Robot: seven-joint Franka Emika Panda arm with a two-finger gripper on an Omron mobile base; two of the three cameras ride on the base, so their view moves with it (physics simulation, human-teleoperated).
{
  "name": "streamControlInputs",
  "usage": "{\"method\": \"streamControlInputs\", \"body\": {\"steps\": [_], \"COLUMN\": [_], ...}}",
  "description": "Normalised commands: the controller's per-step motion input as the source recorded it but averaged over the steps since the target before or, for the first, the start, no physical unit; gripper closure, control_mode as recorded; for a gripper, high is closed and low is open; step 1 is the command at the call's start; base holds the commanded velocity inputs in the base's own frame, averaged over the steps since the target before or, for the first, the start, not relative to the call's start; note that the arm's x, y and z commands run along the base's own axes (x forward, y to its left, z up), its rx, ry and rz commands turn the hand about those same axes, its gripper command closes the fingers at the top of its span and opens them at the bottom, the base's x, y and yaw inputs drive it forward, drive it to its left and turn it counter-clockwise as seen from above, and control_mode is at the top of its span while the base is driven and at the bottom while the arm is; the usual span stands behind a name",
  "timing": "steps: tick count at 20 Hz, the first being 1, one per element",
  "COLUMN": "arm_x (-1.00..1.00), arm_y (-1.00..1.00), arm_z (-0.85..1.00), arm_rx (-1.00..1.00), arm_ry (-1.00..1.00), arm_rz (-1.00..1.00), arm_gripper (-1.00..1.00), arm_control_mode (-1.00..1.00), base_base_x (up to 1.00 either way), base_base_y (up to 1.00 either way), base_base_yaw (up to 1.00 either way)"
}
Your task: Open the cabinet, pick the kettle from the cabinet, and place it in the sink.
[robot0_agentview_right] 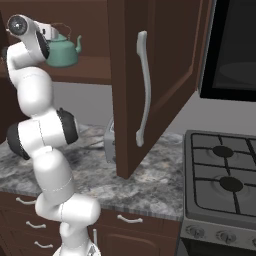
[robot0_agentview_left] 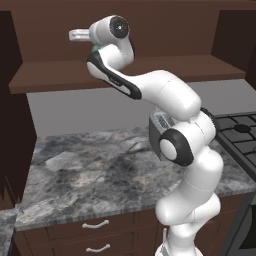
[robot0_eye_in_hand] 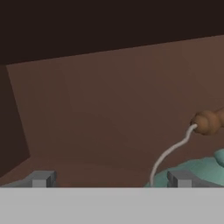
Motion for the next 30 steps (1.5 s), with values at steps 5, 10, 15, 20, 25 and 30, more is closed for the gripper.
{"method": "streamControlInputs", "body": {"steps": [5,10,15,20,25,30], "arm_x": [0.00,0.05,0.08,0.10,0.13,0.14], "arm_y": [0.00,0.00,0.00,0.00,0.01,0.04], "arm_z": [0.00,0.00,0.00,0.00,0.00,0.00], "arm_rx": [0.01,0.00,0.00,0.00,0.01,0.00], "arm_ry": [0.03,0.00,0.01,0.00,0.02,0.05], "arm_rz": [0.00,0.00,0.00,0.00,0.00,0.00], "arm_gripper": [-1.00,-1.00,-1.00,-1.00,-1.00,-1.00], "arm_control_mode": [-1.00,-1.00,-1.00,-1.00,-1.00,-1.00], "base_base_x": [0.00,0.00,0.00,0.00,0.00,0.00], "base_base_y": [0.00,0.00,0.00,0.00,0.00,0.00], "base_base_yaw": [0.00,0.00,0.00,0.00,0.00,0.00]}}
